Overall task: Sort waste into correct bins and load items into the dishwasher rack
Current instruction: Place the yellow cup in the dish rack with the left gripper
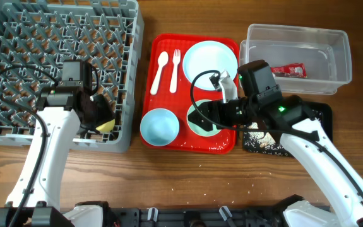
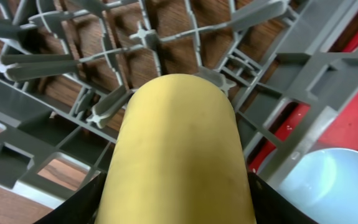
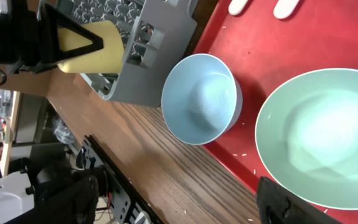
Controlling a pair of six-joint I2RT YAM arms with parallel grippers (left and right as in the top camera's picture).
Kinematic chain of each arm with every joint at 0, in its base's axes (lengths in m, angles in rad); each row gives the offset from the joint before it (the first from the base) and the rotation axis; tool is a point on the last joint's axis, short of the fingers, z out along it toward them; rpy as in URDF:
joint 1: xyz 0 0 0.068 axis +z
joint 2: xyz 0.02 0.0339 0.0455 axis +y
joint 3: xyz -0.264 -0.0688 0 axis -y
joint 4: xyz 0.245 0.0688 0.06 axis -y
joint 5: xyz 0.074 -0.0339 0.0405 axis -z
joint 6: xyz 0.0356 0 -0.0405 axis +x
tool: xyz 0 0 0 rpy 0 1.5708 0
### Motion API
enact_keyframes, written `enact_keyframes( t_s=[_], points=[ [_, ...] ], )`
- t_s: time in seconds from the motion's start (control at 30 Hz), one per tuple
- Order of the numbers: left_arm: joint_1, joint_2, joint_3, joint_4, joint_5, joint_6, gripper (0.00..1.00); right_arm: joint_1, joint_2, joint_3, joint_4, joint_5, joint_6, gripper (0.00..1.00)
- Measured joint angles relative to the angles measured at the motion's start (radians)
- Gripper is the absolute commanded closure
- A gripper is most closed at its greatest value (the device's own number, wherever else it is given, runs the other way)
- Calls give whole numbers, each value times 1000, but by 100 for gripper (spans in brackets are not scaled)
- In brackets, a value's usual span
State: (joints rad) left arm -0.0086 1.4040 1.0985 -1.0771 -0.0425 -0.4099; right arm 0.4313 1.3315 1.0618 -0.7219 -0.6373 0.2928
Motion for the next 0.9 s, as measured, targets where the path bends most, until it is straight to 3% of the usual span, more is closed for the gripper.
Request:
enact_keyframes(
  t_s=[0.13,0.23,0.5,0.63,0.73,0.9],
  points=[
    [0,2,0,7,-11,-13,7,0,0,0,0,3,0,18],
    [0,2,5,-1,18,-14,5,0,0,0,0,3,0,18],
    [0,-134,102,-96,91,-11,11,0,0,0,5,7,0,18],
    [0,-283,102,-141,216,97,7,0,-11,0,50,63,0,12],
    [0,-424,102,-141,282,187,0,0,-108,0,31,190,-1,9],
    [-3,-698,115,-126,321,302,0,0,-430,26,27,436,-3,0]
  ],
)
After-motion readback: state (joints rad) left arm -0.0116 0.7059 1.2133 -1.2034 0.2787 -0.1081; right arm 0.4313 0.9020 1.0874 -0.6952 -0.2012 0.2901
